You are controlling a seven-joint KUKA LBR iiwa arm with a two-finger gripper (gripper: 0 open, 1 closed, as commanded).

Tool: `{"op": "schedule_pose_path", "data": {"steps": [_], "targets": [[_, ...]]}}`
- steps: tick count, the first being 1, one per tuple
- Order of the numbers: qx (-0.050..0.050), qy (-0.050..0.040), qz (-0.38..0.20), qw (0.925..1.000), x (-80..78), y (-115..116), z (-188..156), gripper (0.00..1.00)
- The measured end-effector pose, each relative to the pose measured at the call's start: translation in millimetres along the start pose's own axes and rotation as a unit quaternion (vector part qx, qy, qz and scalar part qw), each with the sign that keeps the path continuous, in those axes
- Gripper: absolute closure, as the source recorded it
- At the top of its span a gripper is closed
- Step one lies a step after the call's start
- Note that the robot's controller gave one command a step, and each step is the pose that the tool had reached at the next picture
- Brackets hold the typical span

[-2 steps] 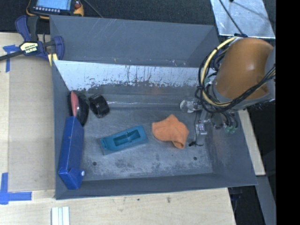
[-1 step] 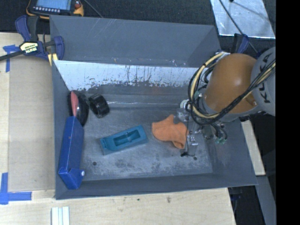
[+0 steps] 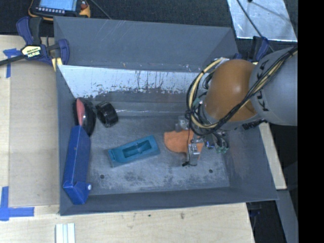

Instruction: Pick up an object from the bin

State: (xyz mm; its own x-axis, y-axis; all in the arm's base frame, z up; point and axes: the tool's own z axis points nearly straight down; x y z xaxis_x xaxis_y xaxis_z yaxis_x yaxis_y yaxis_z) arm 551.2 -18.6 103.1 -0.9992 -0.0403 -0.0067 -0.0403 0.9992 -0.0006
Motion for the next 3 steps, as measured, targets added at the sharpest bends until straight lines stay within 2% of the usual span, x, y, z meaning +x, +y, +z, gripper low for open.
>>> {"op": "schedule_pose_path", "data": {"steps": [1, 2, 3], "targets": [[0.001, 0.0007, 0.054, 0.9986, 34.8, -31.4, 32.0, 1.0], [0.001, 0.0006, 0.053, 0.9986, 34.7, -31.4, 32.0, 1.0], [0.001, 0.001, 0.053, 0.9986, 8.0, -94.2, 32.3, 1.0]]}}
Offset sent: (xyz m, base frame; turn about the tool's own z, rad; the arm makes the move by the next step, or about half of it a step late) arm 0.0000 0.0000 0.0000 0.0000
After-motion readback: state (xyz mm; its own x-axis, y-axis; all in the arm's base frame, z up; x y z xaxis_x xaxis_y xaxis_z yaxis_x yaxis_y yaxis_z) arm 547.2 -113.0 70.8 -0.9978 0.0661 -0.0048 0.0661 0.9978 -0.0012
